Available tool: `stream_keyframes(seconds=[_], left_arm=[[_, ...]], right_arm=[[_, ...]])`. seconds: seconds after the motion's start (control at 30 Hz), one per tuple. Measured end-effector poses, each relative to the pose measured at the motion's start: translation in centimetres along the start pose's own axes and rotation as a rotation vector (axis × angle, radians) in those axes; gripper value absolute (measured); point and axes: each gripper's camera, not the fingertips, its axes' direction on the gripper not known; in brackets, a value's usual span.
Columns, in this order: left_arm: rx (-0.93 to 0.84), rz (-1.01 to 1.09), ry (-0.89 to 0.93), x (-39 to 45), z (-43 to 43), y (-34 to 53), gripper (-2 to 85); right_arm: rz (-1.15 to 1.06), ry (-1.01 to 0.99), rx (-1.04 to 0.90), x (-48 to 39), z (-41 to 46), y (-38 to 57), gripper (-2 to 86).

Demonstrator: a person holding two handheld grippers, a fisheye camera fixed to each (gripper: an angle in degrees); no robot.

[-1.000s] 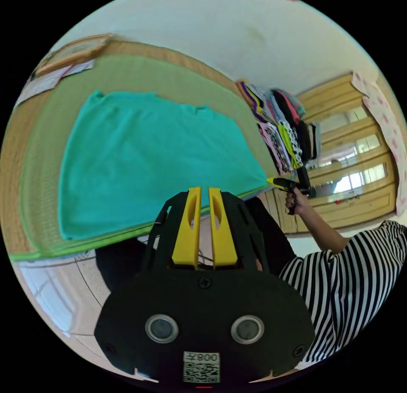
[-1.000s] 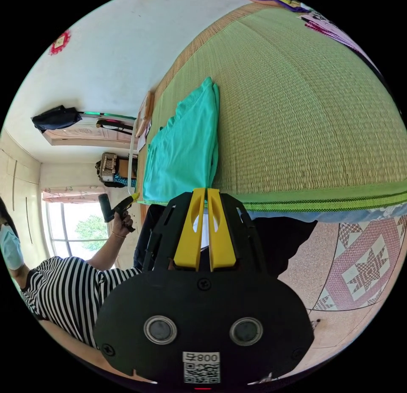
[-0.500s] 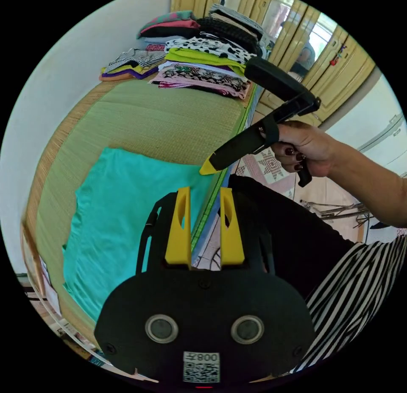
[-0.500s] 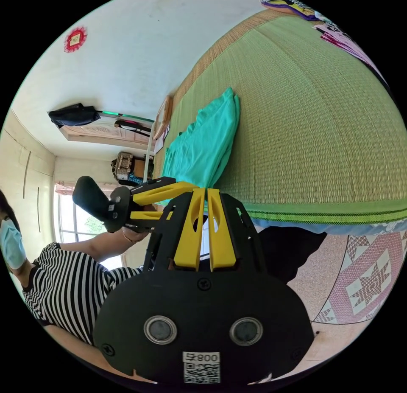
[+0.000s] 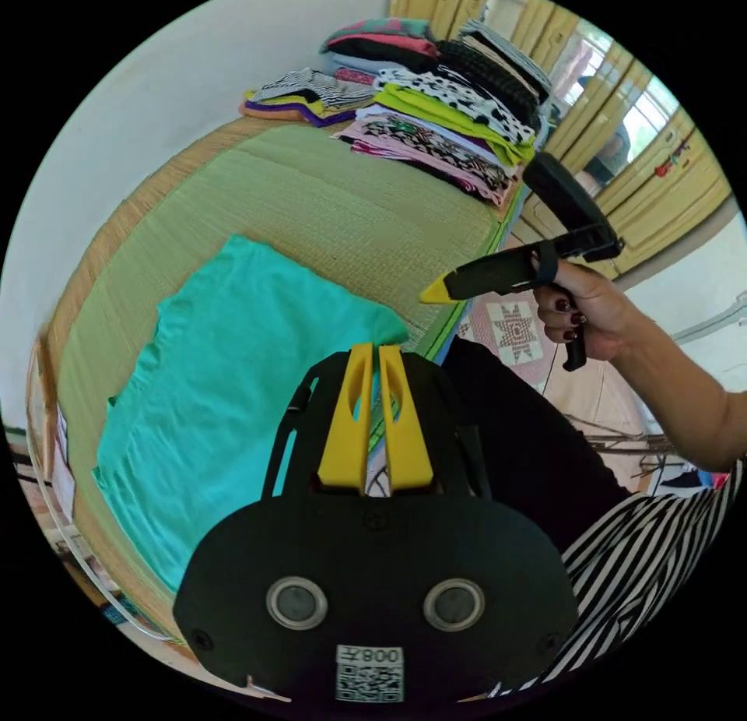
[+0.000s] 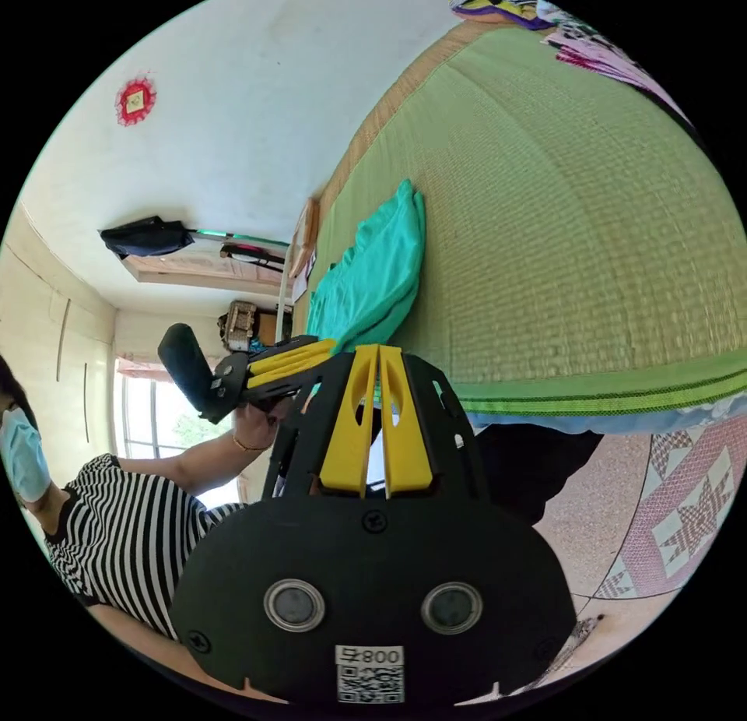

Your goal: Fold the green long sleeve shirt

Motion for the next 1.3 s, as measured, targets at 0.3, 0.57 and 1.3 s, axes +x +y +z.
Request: stream_keyframes(seconds=[0.3,0.57,1.3], left_arm=[[0.033,-0.119,0.147,-1.9,-6.9,-1.3,0.9],[0.016,-0.089,0.179,-1.2,-11.1,-3.4,1.0],[0.007,-0.107,0.278,-3.0,-16.2,-6.9,0.9]], right_arm=[[0.035,0.014,-0.004,1.8,7.3,-6.2,6.4],[0.048,0.067,-0.038,1.6,14.9,-12.7,8.8],[0.056,0.050,-0.088,3.8,29.7,-19.2,7.1]])
